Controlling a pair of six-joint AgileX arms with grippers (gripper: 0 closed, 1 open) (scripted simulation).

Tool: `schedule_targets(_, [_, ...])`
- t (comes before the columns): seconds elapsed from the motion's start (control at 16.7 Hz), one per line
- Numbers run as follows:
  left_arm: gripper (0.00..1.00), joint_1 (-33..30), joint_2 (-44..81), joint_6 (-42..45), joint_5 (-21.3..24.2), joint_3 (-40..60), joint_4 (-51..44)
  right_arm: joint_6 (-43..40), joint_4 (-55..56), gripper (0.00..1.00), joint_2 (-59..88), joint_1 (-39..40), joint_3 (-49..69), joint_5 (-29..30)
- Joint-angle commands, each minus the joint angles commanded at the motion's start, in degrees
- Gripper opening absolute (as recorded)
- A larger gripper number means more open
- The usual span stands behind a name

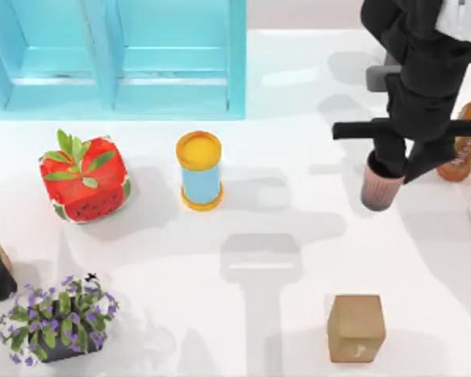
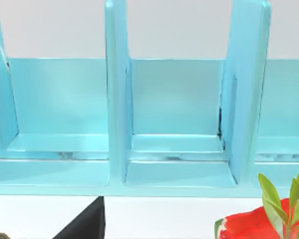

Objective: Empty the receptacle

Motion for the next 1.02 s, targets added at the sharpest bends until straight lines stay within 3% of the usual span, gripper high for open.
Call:
schedule_targets(0.96, [1.0, 0.0, 0.0, 0.0, 0.0, 0.0, 0.0, 1.0, 9.5, 0.0, 2.3, 1.0, -7.2, 0.0])
schedule_targets(1.02, [1.0, 0.0, 0.0, 0.0, 0.0, 0.0, 0.0, 1.0, 9.5, 0.08, 2.3, 1.0, -7.2, 0.0])
